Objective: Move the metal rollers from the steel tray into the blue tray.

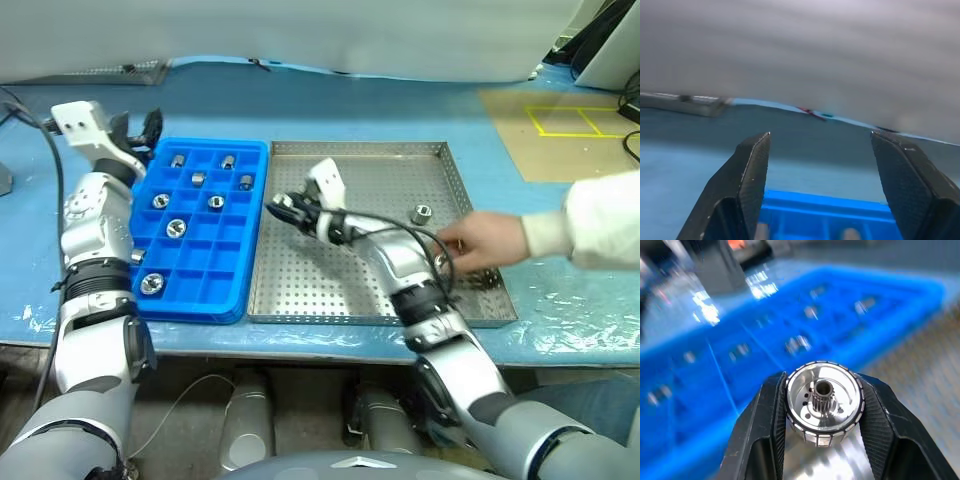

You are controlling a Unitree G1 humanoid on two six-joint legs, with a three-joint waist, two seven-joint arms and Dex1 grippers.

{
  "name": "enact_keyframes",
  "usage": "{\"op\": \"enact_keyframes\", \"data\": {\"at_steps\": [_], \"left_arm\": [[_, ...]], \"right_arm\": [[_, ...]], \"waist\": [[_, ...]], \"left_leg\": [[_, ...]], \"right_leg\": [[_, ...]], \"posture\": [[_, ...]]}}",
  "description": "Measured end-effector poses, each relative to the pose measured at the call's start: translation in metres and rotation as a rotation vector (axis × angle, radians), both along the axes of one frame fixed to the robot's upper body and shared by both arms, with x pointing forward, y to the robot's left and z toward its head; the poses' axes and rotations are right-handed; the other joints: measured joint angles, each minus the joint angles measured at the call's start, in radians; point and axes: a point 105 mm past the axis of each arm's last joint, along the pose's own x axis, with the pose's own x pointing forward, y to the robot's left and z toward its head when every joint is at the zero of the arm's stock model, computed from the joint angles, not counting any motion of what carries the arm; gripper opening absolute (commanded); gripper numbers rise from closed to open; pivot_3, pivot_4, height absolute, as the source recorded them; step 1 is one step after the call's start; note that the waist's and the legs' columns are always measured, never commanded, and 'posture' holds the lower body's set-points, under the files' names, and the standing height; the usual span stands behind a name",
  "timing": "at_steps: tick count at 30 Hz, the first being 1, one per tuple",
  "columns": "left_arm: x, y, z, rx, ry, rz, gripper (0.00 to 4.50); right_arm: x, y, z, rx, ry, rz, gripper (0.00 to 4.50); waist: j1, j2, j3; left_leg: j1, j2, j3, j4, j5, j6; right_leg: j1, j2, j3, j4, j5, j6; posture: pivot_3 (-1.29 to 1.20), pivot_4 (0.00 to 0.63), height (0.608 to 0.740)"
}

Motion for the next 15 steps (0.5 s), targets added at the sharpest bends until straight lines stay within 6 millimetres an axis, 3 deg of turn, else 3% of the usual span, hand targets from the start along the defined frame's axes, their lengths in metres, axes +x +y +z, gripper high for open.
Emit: {"op": "enact_keyframes", "data": {"at_steps": [2,4,6,10,15], "left_arm": [[-0.005,0.006,-0.005,-0.003,0.007,0.024,3.36],[-0.012,0.011,-0.009,0.004,0.013,0.047,3.36],[-0.02,0.022,-0.013,0.004,0.024,0.088,3.36],[-0.037,0.032,-0.017,0.011,0.032,0.135,3.36],[-0.054,0.042,-0.019,0.013,0.038,0.179,3.36]], "right_arm": [[-0.011,0.026,0.026,0.027,-0.072,0.088,1.63],[-0.013,0.038,0.03,-0.011,-0.104,0.136,1.63],[-0.009,0.043,0.011,-0.088,-0.077,0.134,1.63],[-0.007,0.045,-0.044,-0.285,0.006,0.135,1.63],[-0.01,0.047,-0.051,-0.301,0.002,0.178,1.63]], "waist": [[0.005,0.0,0.0],[0.02,-0.002,-0.001],[0.029,-0.002,-0.001],[0.047,-0.002,-0.001],[0.061,-0.003,-0.001]], "left_leg": [[-0.002,0.001,0.0,0.0,0.0,0.0],[-0.002,0.001,0.0,0.0,0.0,0.0],[-0.002,0.001,0.0,0.0,0.0,-0.001],[-0.002,0.001,-0.001,0.0,0.001,-0.002],[-0.002,0.001,-0.003,0.0,0.002,-0.004]], "right_leg": [[-0.002,0.0,-0.001,0.0,-0.001,-0.001],[-0.001,0.0,-0.002,0.0,-0.001,-0.001],[0.0,0.0,-0.003,-0.001,-0.001,-0.001],[-0.001,0.0,-0.003,0.002,-0.001,-0.001],[-0.003,0.0,-0.003,0.006,-0.001,-0.002]], "posture": [[0.15,0.15,0.74],[0.19,0.15,0.74],[0.23,0.15,0.74],[0.28,0.15,0.74],[0.31,0.15,0.74]]}}
